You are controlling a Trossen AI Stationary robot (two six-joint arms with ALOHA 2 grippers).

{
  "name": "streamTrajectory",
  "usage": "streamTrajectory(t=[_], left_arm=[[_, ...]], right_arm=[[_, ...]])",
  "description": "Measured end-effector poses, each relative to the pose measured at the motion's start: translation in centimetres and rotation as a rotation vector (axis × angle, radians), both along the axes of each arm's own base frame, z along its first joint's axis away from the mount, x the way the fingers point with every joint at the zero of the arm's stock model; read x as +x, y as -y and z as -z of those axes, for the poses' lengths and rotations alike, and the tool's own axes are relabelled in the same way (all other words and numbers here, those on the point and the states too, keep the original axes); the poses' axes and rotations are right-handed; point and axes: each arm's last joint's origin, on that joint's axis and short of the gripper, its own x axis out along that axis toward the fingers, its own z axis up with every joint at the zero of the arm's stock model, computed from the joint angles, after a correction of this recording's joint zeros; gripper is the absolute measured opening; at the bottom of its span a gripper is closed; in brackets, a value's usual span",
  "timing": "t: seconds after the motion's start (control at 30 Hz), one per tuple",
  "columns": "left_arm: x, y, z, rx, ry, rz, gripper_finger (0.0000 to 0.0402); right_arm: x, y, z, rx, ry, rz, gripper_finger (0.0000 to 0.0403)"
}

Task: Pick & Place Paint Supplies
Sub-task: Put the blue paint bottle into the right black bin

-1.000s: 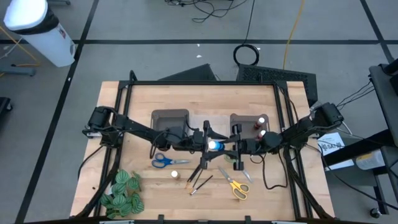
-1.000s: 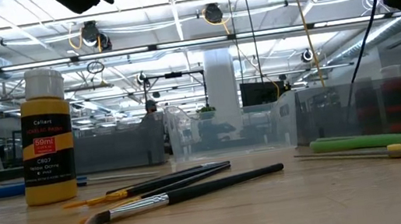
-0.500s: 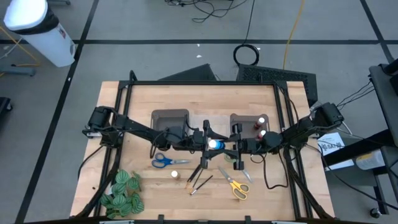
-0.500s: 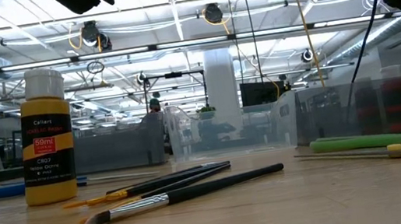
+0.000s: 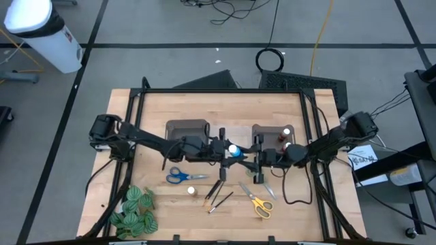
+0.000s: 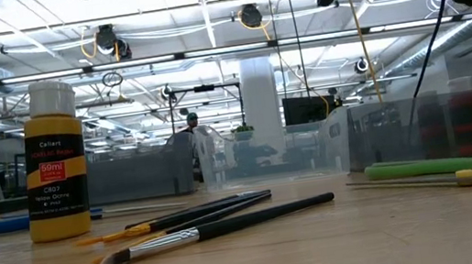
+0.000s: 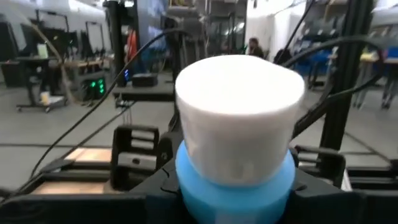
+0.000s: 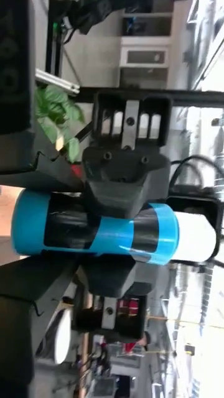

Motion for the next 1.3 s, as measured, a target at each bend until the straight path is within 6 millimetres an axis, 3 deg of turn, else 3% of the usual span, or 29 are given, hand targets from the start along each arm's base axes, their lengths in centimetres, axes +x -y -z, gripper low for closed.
streamTrajectory(t=[0.17,0.5,0.7,1.0,1.13,1.3], left_arm=[[-0.3,-0.1,0.1,0.015,-0.078,-0.038,0.0123],[-0.3,-0.3,1.1,0.026,-0.167,-0.042,0.0122],[0.2,-1.1,2.3,-0.034,-0.22,-0.071,0.0114],[0.7,-0.7,5.4,-0.104,-0.376,-0.077,0.0114],[0.9,-0.5,6.0,-0.13,-0.392,-0.072,0.0113],[0.8,-0.1,6.4,-0.127,-0.421,-0.065,0.0117]], right_arm=[[-0.8,0.6,-0.9,0.007,-0.095,0.011,0.0142],[-4.3,2.0,-3.7,0.115,-0.266,0.006,0.0143],[-5.0,1.4,-4.0,0.114,-0.291,-0.002,0.0179],[-2.7,0.2,-7.1,0.06,-0.57,0.072,0.0255],[-0.8,0.5,-8.6,0.039,-0.678,0.095,0.0262],[1.9,1.0,-9.3,0.056,-0.793,-0.07,0.0257]])
